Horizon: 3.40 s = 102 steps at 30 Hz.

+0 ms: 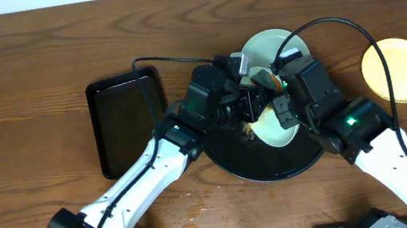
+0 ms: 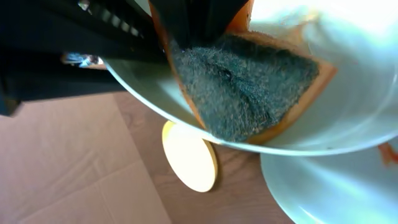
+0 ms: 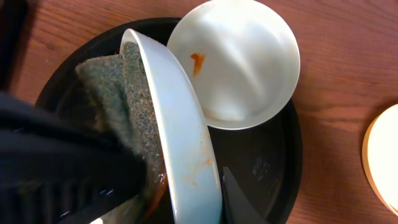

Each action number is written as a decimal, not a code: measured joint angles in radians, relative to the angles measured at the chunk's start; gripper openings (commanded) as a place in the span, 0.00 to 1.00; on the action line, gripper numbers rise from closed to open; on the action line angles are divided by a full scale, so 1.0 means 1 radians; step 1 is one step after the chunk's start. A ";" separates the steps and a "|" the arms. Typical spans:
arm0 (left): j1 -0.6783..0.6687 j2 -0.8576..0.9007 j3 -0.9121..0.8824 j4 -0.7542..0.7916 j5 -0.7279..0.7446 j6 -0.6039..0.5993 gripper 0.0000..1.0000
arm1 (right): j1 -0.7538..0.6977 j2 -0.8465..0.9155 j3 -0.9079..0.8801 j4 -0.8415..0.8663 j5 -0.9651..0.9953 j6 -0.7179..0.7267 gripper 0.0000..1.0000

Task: Clean dirty plates on tray and stack at the side
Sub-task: 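Wipe the tilted pale green plate with the sponge while right gripper holds it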

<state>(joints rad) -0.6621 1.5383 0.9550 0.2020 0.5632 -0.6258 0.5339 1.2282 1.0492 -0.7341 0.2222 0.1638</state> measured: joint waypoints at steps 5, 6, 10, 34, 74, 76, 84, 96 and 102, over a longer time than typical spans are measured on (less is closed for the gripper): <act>0.000 0.039 0.000 -0.021 -0.017 0.000 0.07 | 0.016 0.000 0.000 -0.003 0.019 0.000 0.01; 0.000 0.051 0.000 -0.027 -0.020 0.000 0.08 | 0.016 0.000 0.000 -0.004 0.023 0.000 0.01; 0.001 0.084 0.000 -0.058 -0.029 0.001 0.07 | 0.016 -0.001 0.000 -0.006 0.033 -0.004 0.01; -0.055 0.108 0.000 -0.123 0.010 -0.025 0.08 | 0.033 -0.027 0.000 0.001 0.070 -0.027 0.01; 0.142 0.068 0.005 -0.075 0.140 0.084 0.07 | 0.034 -0.038 0.016 0.019 0.011 -0.016 0.01; 0.142 0.068 0.005 -0.154 0.113 0.112 0.07 | 0.034 -0.038 0.016 0.023 0.003 -0.016 0.01; 0.129 0.068 0.006 -0.336 0.071 0.151 0.07 | 0.034 -0.038 0.016 0.028 -0.018 -0.017 0.01; -0.066 0.068 0.005 -0.153 0.239 0.011 0.07 | 0.033 -0.038 0.016 0.021 0.045 -0.048 0.01; -0.080 0.071 -0.008 0.095 0.357 -0.094 0.07 | 0.032 -0.046 0.020 0.021 0.087 -0.073 0.01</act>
<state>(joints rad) -0.7422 1.6096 0.9470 0.2974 0.9199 -0.7200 0.5663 1.1820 1.0695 -0.7132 0.3088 0.0906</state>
